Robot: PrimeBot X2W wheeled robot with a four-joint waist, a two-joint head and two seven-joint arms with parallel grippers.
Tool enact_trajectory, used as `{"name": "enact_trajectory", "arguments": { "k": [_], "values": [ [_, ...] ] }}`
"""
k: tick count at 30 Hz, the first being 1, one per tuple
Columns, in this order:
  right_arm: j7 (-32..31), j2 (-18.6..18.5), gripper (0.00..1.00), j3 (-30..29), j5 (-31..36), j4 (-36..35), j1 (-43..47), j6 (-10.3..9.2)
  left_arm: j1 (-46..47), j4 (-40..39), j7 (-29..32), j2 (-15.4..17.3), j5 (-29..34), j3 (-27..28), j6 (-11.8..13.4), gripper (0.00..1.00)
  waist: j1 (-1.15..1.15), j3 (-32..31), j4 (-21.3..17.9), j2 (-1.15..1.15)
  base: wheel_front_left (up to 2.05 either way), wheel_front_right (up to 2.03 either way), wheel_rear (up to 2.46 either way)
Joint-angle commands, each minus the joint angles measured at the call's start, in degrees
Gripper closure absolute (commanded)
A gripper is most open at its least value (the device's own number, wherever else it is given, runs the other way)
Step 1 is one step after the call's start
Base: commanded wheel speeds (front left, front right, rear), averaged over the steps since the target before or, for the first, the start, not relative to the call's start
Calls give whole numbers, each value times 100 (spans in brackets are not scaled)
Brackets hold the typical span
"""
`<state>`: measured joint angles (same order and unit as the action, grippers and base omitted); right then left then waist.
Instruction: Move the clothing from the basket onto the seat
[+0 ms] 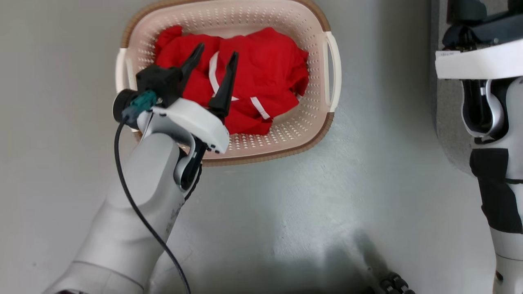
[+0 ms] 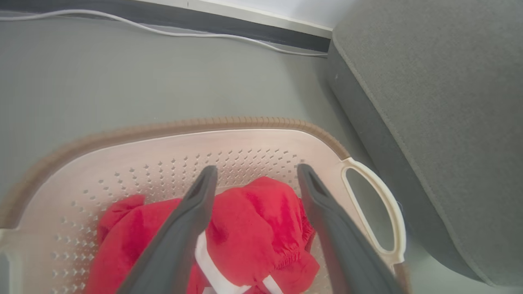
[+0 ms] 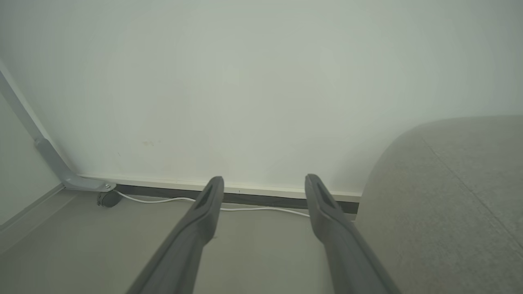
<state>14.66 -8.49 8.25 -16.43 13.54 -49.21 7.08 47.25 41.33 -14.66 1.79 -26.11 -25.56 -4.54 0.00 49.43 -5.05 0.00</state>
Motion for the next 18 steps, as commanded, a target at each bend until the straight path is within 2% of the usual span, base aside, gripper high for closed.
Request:
{"name": "enact_trajectory", "arguments": {
  "k": [1, 10, 18],
  "values": [
    [34, 79, 0, 99, -46, -193, 48, 41, 63, 21, -34, 109, -120, 54, -50, 0, 0, 138, -126, 0, 0, 0, 0],
    [34, 277, 0, 383, -205, -410, -112, 41, 942, 1438, -1, 109, -912, -602, -143, 0, 0, 449, -513, 0, 0, 0, 0],
    [34, 446, 0, 672, -371, -641, -185, 41, 1566, 2383, 456, 109, -1375, -974, 203, 0, 0, 629, -843, 0, 0, 0, 0]
  ]
}}
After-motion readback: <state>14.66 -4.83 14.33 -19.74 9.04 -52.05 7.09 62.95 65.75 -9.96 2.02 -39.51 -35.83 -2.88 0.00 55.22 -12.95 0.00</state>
